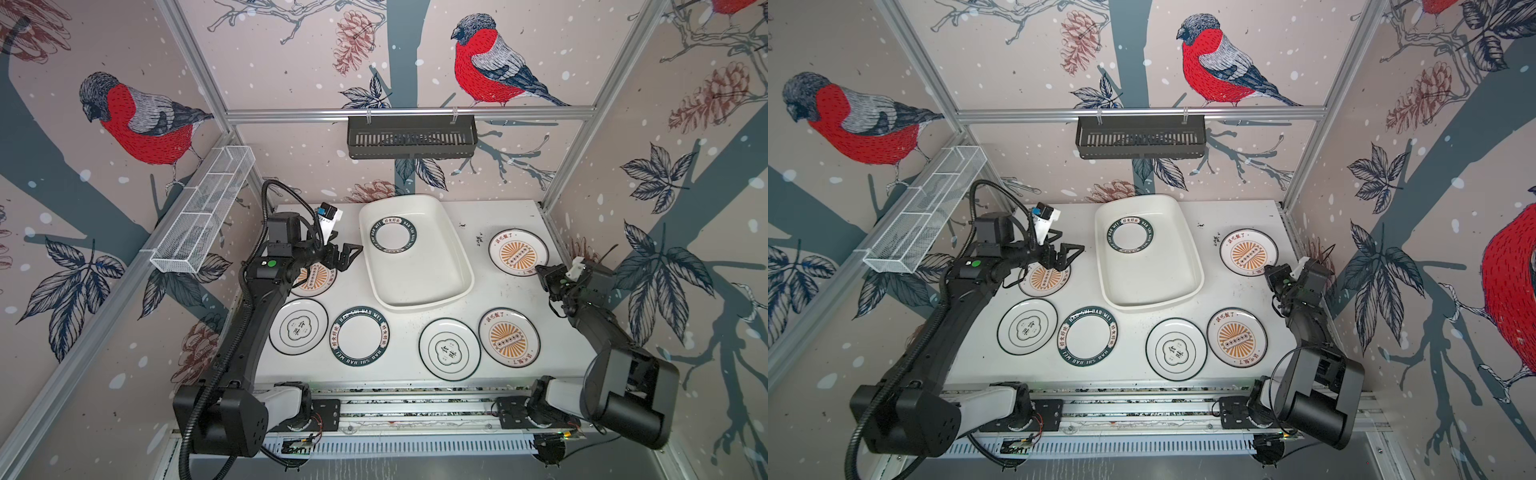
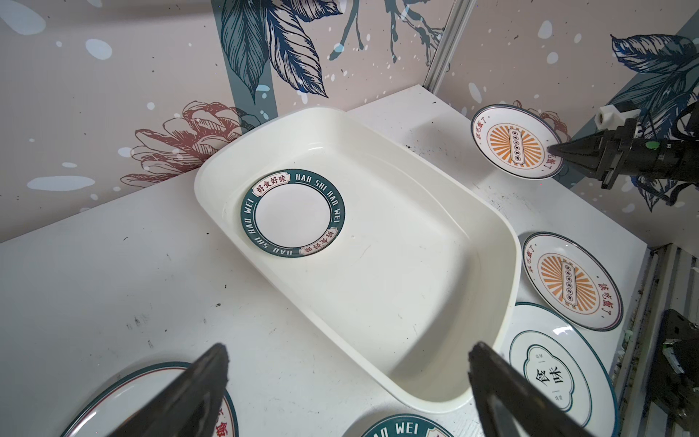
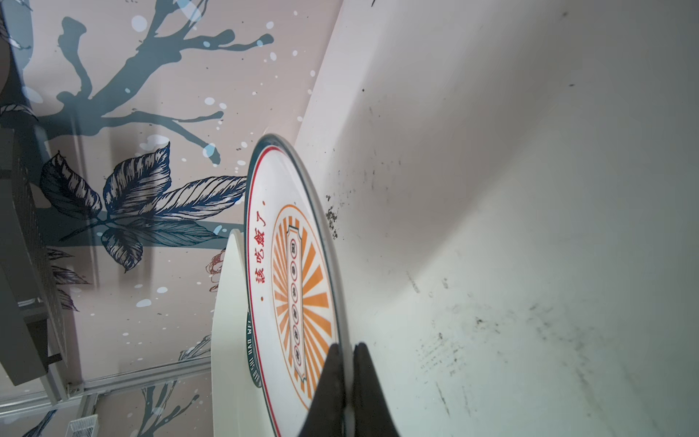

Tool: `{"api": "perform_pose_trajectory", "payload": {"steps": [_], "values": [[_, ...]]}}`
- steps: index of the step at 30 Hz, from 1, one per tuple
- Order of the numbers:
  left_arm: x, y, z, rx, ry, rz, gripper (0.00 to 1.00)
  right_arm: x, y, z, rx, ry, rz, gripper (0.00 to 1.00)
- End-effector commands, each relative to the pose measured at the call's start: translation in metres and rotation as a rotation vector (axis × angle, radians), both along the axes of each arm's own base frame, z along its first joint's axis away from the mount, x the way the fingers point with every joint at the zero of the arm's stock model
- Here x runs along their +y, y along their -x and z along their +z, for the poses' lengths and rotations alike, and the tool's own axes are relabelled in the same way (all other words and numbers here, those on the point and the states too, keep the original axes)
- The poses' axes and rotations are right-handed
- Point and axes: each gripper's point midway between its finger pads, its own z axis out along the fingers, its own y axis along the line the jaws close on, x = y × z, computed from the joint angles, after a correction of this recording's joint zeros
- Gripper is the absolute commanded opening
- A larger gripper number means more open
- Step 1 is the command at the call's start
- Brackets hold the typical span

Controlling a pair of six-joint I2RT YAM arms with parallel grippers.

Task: Place the plates into the plastic bin on the countertop
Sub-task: 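Lift the sunburst plate with the right gripper and carry it over the bin, then lower the sunburst plate onto the green-rimmed plate in the bin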

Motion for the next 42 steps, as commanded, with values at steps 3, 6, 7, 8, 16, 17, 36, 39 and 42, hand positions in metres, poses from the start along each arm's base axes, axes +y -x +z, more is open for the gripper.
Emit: {"api": "perform_pose_trajectory", "payload": {"steps": [3, 6, 7, 8, 16, 17, 36, 39, 42], "values": [[-0.001, 0.004, 0.003, -0.018, -0.007, -0.012, 0.98, 0.024, -0.024, 0.04, -0.077, 0.038, 0.042, 0.03], [-0.001, 0.005, 0.004, -0.025, -0.006, -0.011, 0.98, 0.044, -0.039, 0.058, -0.106, 0.043, 0.078, 0.03], [-0.001, 0.005, 0.005, -0.025, -0.003, -0.012, 0.98, 0.052, -0.044, 0.063, -0.114, 0.043, 0.093, 0.03], [-0.002, 0.005, 0.007, -0.028, 0.0, -0.015, 0.98, 0.061, -0.049, 0.068, -0.124, 0.045, 0.106, 0.03], [-0.002, 0.007, 0.017, -0.047, 0.011, -0.015, 0.98, 0.143, -0.085, 0.084, -0.158, 0.039, 0.25, 0.03], [-0.002, 0.007, 0.016, -0.046, 0.01, -0.013, 0.98, 0.154, -0.089, 0.085, -0.161, 0.039, 0.269, 0.03], [-0.004, 0.011, 0.013, -0.038, 0.023, -0.026, 0.98, 0.325, -0.139, 0.029, -0.099, -0.005, 0.535, 0.03], [-0.004, 0.012, 0.015, -0.041, 0.026, -0.024, 0.98, 0.337, -0.146, 0.016, -0.082, -0.009, 0.546, 0.03], [-0.004, 0.013, 0.015, -0.039, 0.025, -0.024, 0.98, 0.345, -0.155, 0.005, -0.07, -0.012, 0.55, 0.03]]}}
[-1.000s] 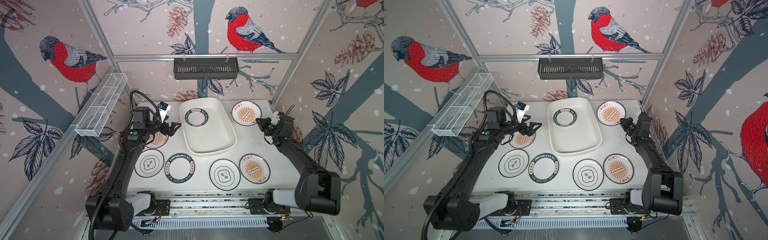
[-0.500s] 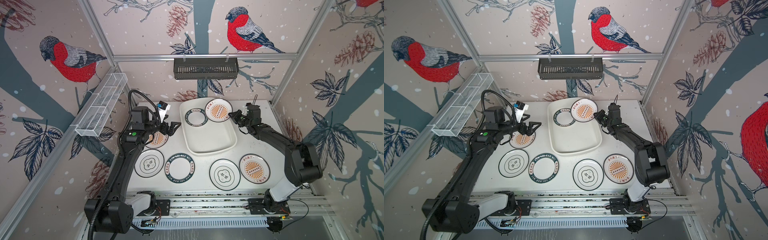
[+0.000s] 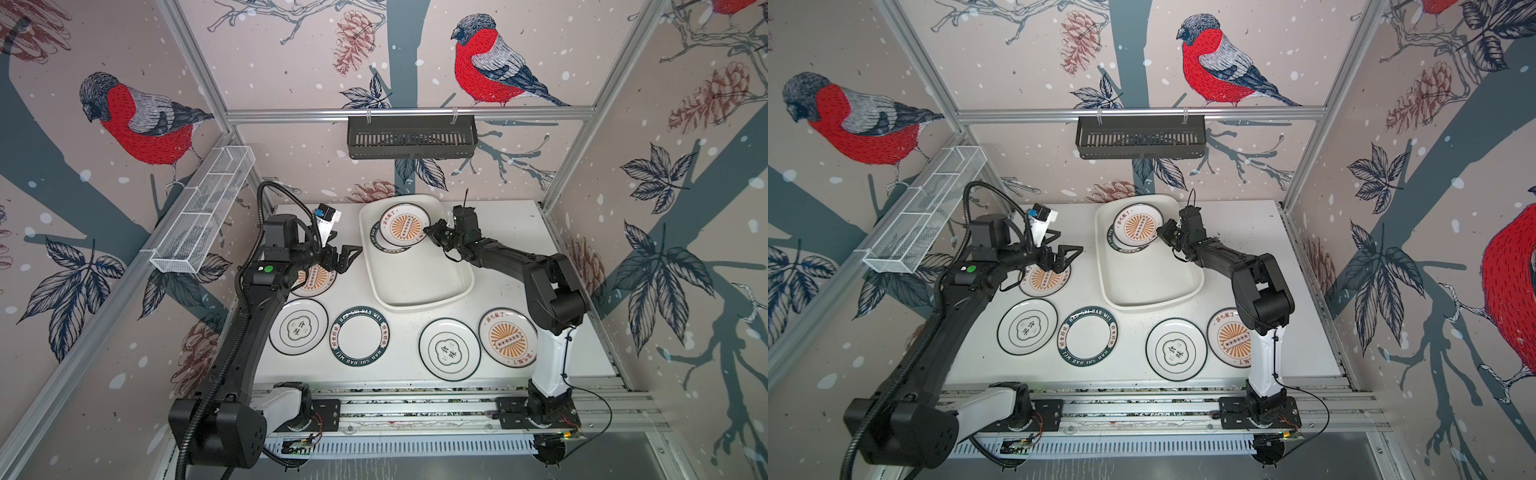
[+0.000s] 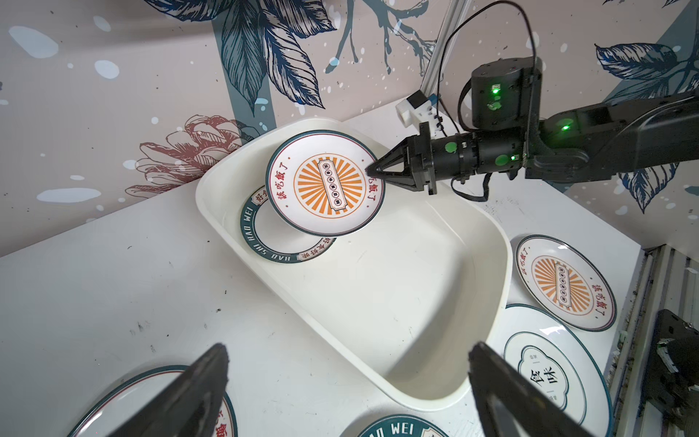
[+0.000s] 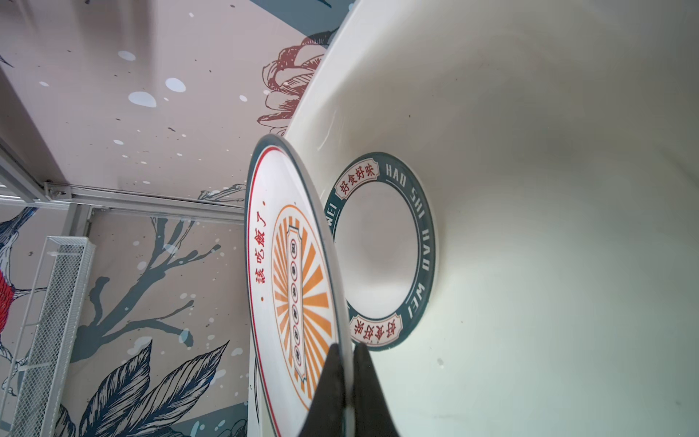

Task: Place the plates into the plastic bin on the countertop
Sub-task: 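Lower the sunburst plate onto the green-rimmed plate in the bin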

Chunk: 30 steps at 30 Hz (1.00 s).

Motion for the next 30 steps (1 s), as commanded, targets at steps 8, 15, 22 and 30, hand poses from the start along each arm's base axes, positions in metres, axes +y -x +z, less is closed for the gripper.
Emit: {"api": "perform_pose_trajectory", "payload": {"steps": [8, 15, 22, 30], "values": [[-0.004, 0.004, 0.005, -0.007, 0.018, -0.018, 0.98, 0.02, -0.026, -0.016, -0.009, -0.028, -0.005, 0.03], [-0.004, 0.006, 0.008, -0.009, 0.02, -0.018, 0.98, 0.026, -0.036, -0.025, 0.001, -0.014, -0.013, 0.04], [-0.005, 0.008, 0.006, -0.004, 0.022, -0.021, 0.98, 0.03, -0.045, -0.041, 0.032, 0.003, -0.007, 0.05], [-0.005, 0.007, 0.005, -0.006, 0.02, -0.024, 0.98, 0.032, -0.048, -0.057, 0.064, 0.014, -0.003, 0.06]]}}
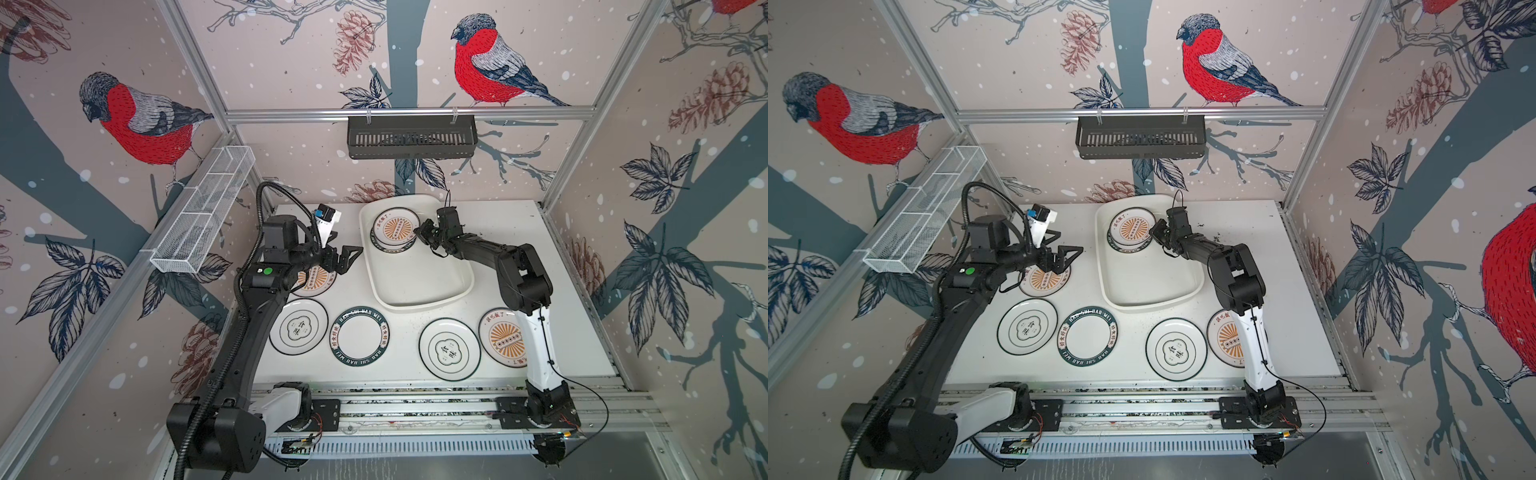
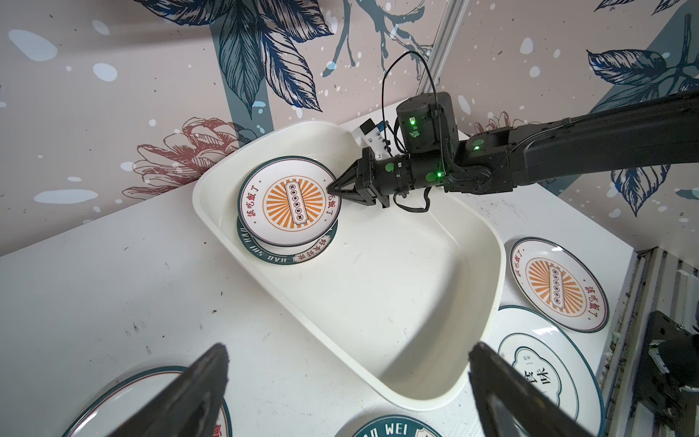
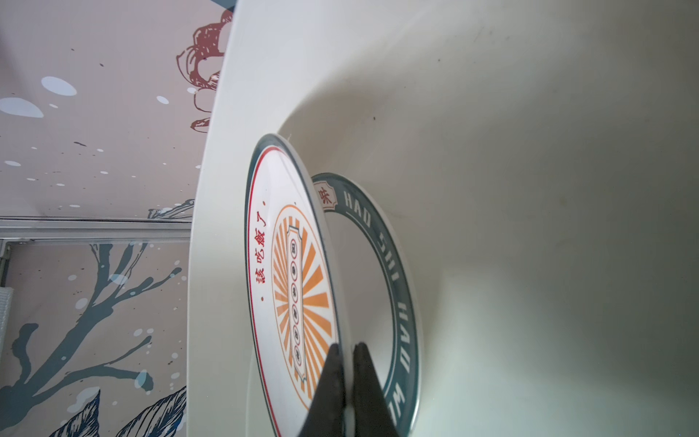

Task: Place the plates into the plastic bin on the countertop
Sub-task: 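Lower the sunburst plate onto the green-rimmed plate in the bin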

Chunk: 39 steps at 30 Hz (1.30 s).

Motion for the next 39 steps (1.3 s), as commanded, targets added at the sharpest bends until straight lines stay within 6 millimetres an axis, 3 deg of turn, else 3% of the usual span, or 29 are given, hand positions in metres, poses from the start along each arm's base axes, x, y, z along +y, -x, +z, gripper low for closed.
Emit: {"api": "perform_pose_trajectory", "payload": {"steps": [1, 20, 39], "values": [[-0.003, 0.002, 0.002, -0.004, 0.01, -0.023, 0.98, 0.003, -0.003, 0.004, -0.017, -0.011, 0.008, 0.06], [-0.004, 0.001, 0.001, -0.003, 0.011, -0.025, 0.98, 0.004, -0.005, -0.006, 0.011, 0.003, 0.016, 0.09], [-0.006, 0.002, 0.003, -0.007, 0.015, -0.032, 0.98, 0.004, -0.001, -0.008, 0.024, 0.049, 0.033, 0.2]]}}
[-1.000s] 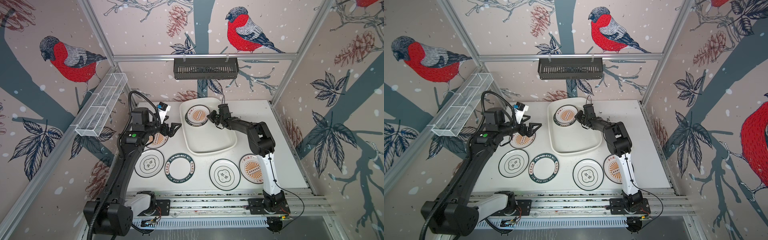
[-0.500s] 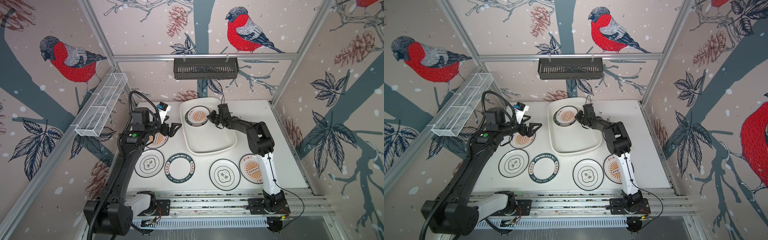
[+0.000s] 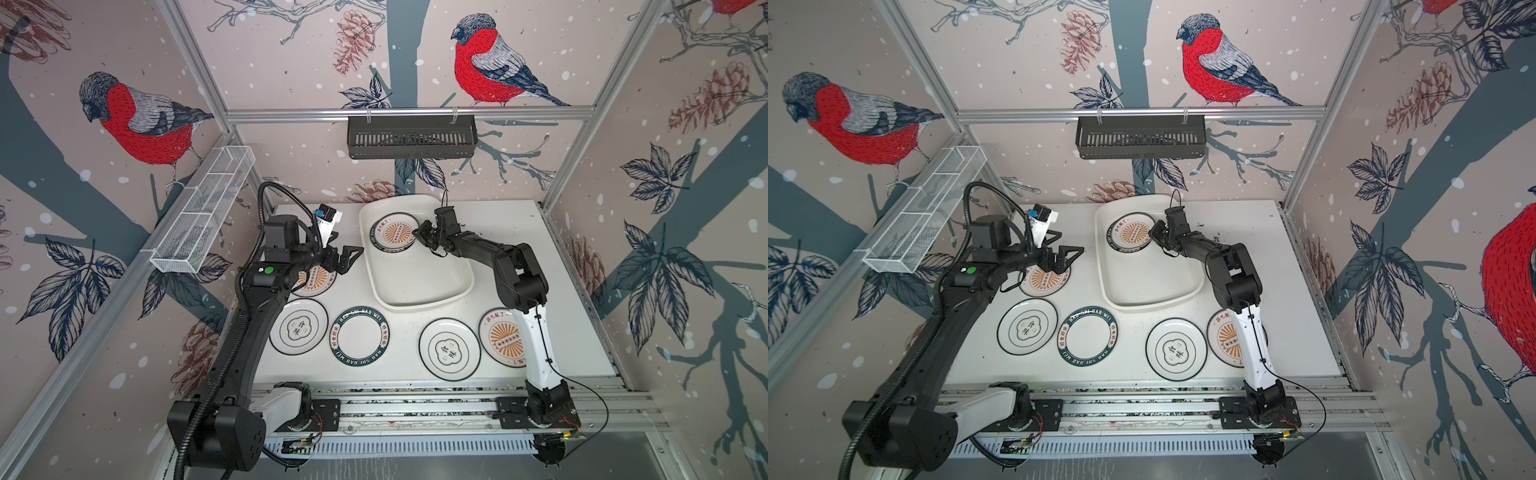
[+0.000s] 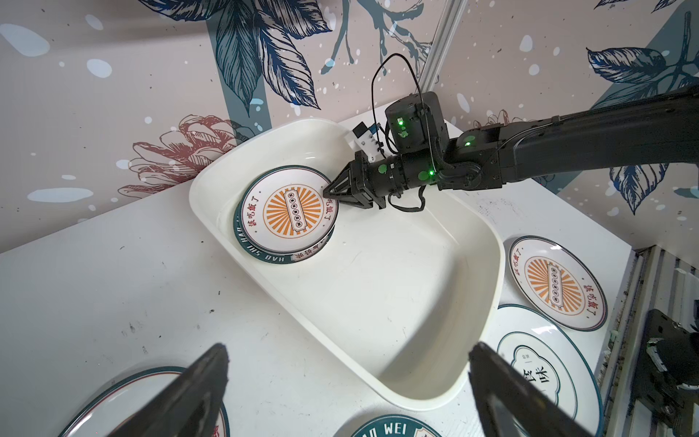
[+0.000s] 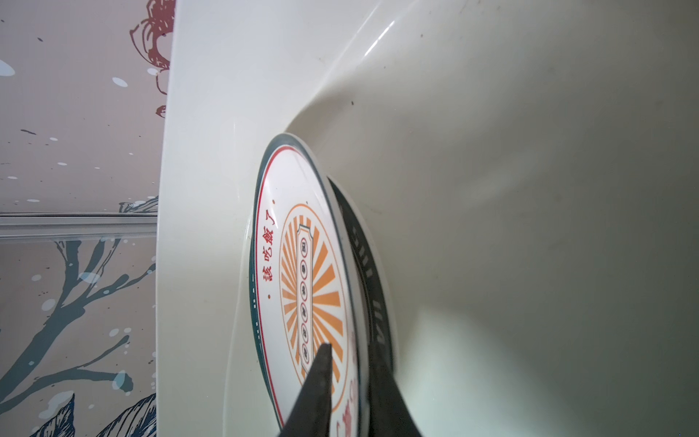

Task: Place the plates into the plastic bin on the countertop
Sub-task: 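Lower the sunburst plate onto the green-rimmed plate in the bin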

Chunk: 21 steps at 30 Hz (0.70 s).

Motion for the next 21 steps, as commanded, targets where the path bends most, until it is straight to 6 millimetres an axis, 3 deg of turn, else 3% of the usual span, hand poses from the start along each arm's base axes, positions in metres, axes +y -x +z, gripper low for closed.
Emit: {"api": "perform_pose_trajectory", "payload": {"steps": [1, 21], "values": [[-0.0042, 0.0024, 0.0057, -0.013, 0.017, -0.026, 0.98, 0.0016, 0.0, 0.0055, -0.02, 0.013, 0.011, 0.21], [-0.0061, 0.0044, 0.0059, -0.016, 0.022, -0.032, 0.98, -0.0058, 0.0068, 0.0084, -0.016, 0.088, 0.013, 0.26]]}}
